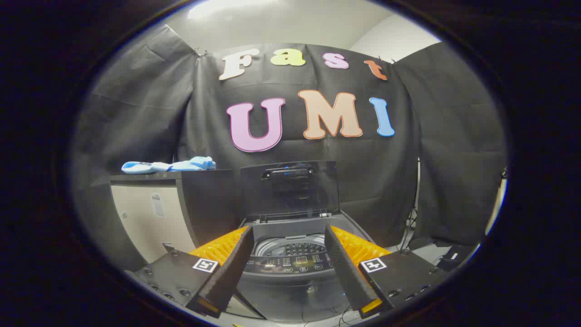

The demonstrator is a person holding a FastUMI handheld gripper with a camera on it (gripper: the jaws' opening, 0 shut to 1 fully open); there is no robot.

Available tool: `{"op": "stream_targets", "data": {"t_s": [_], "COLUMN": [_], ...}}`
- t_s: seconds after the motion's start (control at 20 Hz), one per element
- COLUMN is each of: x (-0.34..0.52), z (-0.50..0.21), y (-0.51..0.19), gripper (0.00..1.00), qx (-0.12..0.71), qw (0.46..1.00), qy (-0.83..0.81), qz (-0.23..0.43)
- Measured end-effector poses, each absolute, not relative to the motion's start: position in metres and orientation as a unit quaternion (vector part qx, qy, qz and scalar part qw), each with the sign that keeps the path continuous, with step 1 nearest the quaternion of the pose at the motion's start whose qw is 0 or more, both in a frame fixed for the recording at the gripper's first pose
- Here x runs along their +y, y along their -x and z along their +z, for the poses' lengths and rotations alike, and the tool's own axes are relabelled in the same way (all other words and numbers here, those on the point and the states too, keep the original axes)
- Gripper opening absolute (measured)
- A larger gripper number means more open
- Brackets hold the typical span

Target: Put the clothes into the washing machine and then close the washing machine lid.

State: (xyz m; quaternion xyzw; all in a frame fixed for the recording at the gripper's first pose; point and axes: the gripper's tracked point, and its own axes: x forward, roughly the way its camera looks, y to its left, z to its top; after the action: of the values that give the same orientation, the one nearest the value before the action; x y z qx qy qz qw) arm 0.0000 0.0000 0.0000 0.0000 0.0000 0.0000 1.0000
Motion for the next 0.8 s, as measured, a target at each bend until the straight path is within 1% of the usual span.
{"op": "stream_targets", "data": {"t_s": [0.3,0.45,0.6,0.8], "x": [0.002,0.012,0.024,0.076], "z": [-0.004,0.008,0.033,0.079], "y": [0.002,-0.001,-0.008,-0.030], "gripper": [0.98,0.98,1.00,0.97], "qx": [0.015,0.014,-0.002,-0.003], "qw": [1.000,1.000,1.000,1.000], "qy": [-0.002,-0.012,-0.003,-0.031], "qz": [-0.013,-0.012,-0.020,0.000]}}
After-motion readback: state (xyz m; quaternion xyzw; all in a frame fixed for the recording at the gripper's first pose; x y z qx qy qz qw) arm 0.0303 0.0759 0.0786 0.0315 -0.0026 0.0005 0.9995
